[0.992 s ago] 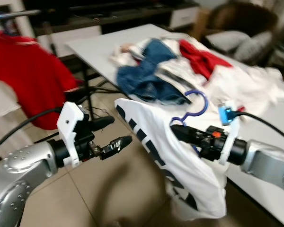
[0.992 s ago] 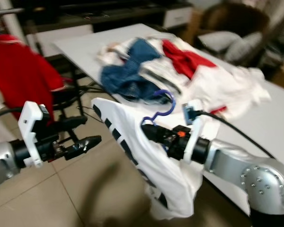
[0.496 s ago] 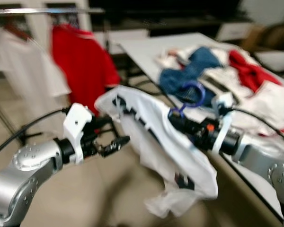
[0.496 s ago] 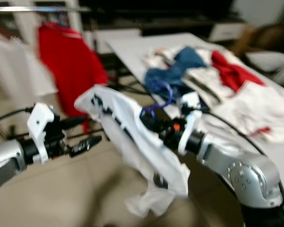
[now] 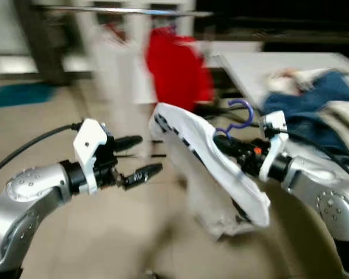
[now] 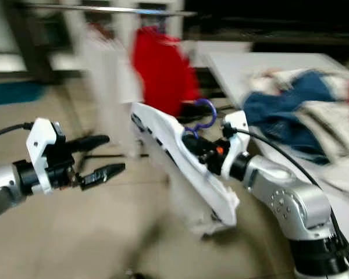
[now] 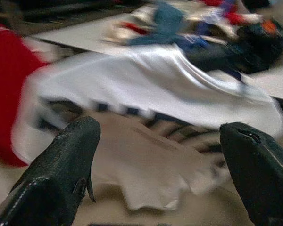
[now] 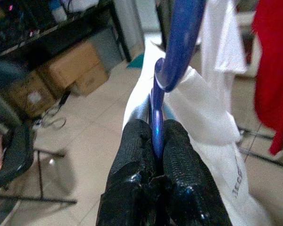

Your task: Hang hanger

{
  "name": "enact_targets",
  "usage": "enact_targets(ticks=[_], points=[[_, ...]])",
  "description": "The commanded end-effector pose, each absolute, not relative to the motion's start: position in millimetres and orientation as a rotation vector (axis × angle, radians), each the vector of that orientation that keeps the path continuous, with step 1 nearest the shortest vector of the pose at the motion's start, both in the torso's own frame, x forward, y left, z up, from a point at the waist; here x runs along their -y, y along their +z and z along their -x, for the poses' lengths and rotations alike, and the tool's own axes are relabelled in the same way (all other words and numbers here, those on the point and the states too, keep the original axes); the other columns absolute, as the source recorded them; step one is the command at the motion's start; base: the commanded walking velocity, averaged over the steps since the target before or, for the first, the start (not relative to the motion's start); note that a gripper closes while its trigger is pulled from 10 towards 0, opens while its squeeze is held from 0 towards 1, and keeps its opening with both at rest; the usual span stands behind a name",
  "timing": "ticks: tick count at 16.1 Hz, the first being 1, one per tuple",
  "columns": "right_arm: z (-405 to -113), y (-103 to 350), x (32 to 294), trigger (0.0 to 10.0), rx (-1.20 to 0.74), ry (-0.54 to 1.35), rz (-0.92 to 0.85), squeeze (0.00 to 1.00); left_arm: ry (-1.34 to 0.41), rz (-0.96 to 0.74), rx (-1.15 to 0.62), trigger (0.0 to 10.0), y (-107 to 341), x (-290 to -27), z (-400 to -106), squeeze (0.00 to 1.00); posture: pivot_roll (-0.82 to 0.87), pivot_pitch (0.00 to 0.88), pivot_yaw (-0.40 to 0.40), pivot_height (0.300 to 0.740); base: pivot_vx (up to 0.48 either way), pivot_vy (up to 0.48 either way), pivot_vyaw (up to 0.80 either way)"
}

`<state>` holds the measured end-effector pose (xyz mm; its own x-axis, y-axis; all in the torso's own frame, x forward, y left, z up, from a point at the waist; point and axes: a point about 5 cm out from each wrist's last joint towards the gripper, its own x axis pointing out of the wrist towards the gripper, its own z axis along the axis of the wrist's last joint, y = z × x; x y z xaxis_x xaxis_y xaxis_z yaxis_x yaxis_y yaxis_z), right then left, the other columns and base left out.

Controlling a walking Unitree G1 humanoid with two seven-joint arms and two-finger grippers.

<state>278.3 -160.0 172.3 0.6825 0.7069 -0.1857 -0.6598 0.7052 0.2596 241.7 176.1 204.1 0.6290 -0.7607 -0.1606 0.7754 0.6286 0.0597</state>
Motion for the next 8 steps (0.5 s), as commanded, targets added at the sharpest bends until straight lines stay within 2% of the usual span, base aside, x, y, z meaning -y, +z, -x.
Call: enact_targets(ticks=[1, 2, 3, 4, 5, 6, 8], points=[[-282.2, 181.5, 163.3, 10.0, -0.223, 0.767, -0.158, 0.0, -0.748, -0.203, -0.096, 10.0, 208.5, -189.7, -254.2, 1.0, 0.09, 0.0, -0.049, 0.74, 0.0, 0.0, 0.8], [-283.1, 181.7, 163.8, 10.0, -0.218, 0.762, -0.159, 0.0, -0.716, -0.232, -0.101, 10.0, 207.1, -193.3, -256.1, 1.0, 0.09, 0.0, -0.049, 0.74, 0.0, 0.0, 0.8], [-284.7, 186.2, 161.5, 10.0, -0.19, 0.762, -0.16, 0.0, -0.612, -0.235, -0.121, 10.0, 196.4, -201.3, -259.7, 0.98, 0.09, 0.0, -0.042, 0.74, 0.0, 0.0, 0.8], [-285.0, 189.1, 160.5, 10.0, -0.171, 0.759, -0.163, 0.0, -0.555, -0.213, -0.114, 10.0, 191.0, -203.4, -262.3, 0.41, 0.08, 0.0, -0.045, 0.74, 0.0, 0.0, 0.8], [-285.5, 190.5, 160.8, 10.0, -0.164, 0.75, -0.18, 0.0, -0.516, -0.215, -0.112, 10.0, 186.5, -204.8, -263.9, 0.05, 0.08, 0.0, -0.049, 0.74, 0.0, 0.0, 0.0], [-284.7, 191.9, 160.7, 10.0, -0.16, 0.759, -0.177, 0.0, -0.481, -0.202, -0.112, 10.0, 183.9, -206.5, -263.5, 0.0, 0.08, 0.0, -0.045, 0.74, 0.0, 0.0, 0.0], [-282.8, 192.5, 161.6, 10.0, -0.159, 0.776, -0.154, 0.0, -0.473, -0.193, -0.082, 10.0, 185.3, -208.4, -263.4, 0.0, 0.06, 0.0, -0.039, 0.74, 0.0, 0.0, 0.0]])
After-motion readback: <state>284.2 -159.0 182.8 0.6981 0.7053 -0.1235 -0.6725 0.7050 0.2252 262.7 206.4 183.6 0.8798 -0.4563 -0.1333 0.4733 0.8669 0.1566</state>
